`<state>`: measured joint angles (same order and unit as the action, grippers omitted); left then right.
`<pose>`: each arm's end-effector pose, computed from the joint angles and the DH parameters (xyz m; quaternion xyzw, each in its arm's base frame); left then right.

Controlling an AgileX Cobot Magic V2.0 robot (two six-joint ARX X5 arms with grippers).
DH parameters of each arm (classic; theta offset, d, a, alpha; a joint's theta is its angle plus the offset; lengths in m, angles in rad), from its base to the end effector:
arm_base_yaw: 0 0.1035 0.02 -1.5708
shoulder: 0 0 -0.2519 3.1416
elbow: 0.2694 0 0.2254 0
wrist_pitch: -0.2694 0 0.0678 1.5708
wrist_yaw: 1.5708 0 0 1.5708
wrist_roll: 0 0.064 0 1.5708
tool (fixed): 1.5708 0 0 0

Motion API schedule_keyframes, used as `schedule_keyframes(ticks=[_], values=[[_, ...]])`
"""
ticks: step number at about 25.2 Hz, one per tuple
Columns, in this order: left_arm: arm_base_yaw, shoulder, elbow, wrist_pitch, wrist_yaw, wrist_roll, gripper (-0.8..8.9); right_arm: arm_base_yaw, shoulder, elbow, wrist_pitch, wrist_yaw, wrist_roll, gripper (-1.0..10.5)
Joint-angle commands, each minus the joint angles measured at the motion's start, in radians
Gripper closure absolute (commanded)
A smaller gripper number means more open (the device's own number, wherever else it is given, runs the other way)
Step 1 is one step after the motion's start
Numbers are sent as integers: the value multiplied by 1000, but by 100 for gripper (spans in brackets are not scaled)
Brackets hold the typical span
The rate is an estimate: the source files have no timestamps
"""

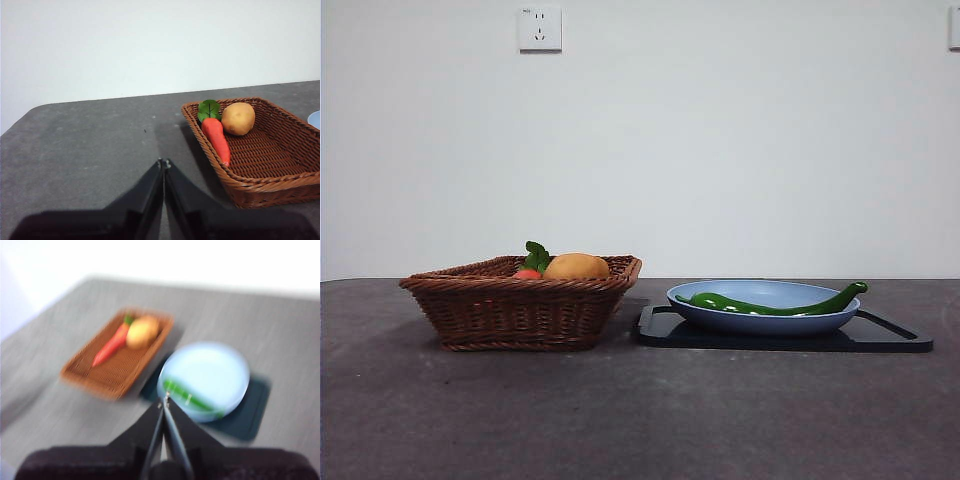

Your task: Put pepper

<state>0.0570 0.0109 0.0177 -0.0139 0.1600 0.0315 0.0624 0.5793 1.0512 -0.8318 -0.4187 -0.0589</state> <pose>0.1163 -0.0036 0.1668 0.0153 0.0027 -0.0515 0.9986 0.0918 0.0318 0.3491 0.0036 0.1692 0.2395 0.9560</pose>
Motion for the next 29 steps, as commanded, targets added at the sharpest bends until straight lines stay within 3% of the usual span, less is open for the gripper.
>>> schedule_keyframes(ticks=[1,4,8,11,17,29], values=[[3,-3,-11,9,1,-10,806,-25,-109,-195,229,5,13,936],[3,-3,-11,9,1,-10,806,-35,-266,-459,490,7,18,936],[3,-3,-11,9,1,-10,806,-35,-381,-672,670,32,22,936],[3,-3,-11,9,0,-10,806,-34,-454,-805,749,86,76,936],[3,-3,-11,9,0,-10,806,-15,-552,-971,783,188,133,936],[3,-3,-11,9,1,-10,806,-1,-580,-1043,716,190,136,936]])
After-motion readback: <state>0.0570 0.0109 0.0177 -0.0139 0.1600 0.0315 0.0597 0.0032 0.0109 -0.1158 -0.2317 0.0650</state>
